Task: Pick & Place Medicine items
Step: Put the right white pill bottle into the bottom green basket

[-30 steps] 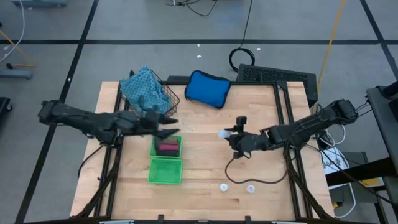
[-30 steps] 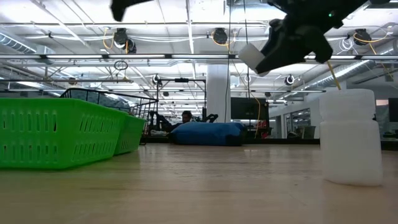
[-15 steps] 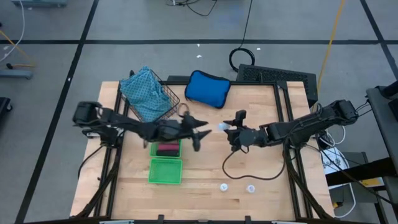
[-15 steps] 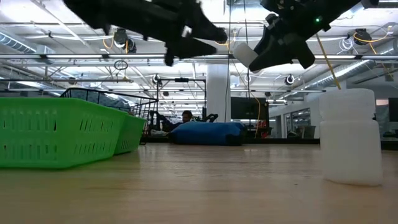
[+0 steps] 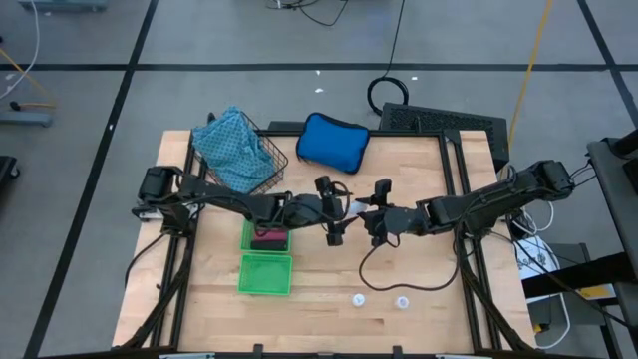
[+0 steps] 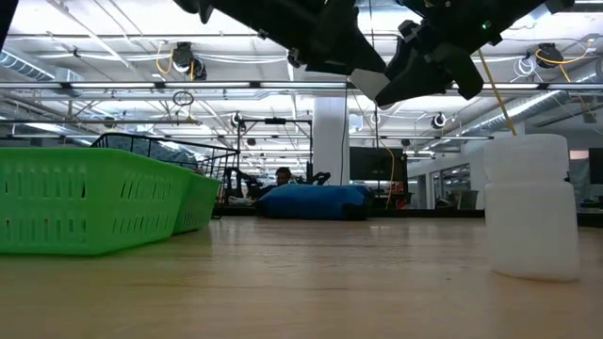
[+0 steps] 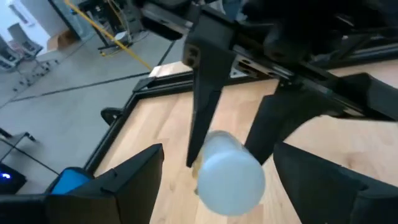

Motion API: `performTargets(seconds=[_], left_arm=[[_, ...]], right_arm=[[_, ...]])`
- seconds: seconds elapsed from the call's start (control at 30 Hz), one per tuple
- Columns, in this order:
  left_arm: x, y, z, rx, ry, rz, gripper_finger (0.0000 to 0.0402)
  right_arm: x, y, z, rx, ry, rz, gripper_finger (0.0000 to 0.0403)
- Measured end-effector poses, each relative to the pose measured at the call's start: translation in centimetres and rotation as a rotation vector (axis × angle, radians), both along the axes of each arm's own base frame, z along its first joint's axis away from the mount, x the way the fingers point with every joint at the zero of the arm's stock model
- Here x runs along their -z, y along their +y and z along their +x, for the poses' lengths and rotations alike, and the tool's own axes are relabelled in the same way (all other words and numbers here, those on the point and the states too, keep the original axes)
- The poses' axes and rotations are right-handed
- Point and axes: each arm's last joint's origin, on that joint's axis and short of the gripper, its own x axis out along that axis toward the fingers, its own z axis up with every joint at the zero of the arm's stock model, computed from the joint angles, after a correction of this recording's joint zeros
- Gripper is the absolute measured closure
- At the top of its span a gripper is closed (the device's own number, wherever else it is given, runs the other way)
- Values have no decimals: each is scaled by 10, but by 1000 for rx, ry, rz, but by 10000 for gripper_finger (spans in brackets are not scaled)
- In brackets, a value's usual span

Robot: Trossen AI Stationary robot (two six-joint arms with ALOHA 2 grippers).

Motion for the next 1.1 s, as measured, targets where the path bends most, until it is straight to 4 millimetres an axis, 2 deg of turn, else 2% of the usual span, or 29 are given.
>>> performTargets(seconds=[0.17, 0.4, 0.6, 0.73, 0.87, 0.97, 1.03, 1.1], left_arm=[[3, 5, 0, 18, 23, -35, 112], [5, 11, 0, 52, 22, -146, 191], [4, 13, 1, 66, 15, -164, 254], [1, 13, 0, 48, -2, -185, 255], [-3, 16, -3, -1, -38, -202, 255], [2, 24, -8, -31, -74, -202, 256], [14, 29, -17, -36, -72, -213, 256], [19, 35, -24, 21, -168, -256, 256]], right_arm=[[0, 1, 0, -17, -1, 13, 256], [0, 2, 1, -50, -6, 54, 262], [0, 2, 1, -40, -14, 71, 253], [0, 2, 0, -18, -27, 105, 251], [-9, 2, -12, 39, -51, 131, 243], [-18, 1, -28, 73, -74, 205, 236], [-25, -1, -38, 102, -95, 259, 233], [-30, -4, -50, 139, -105, 313, 233]])
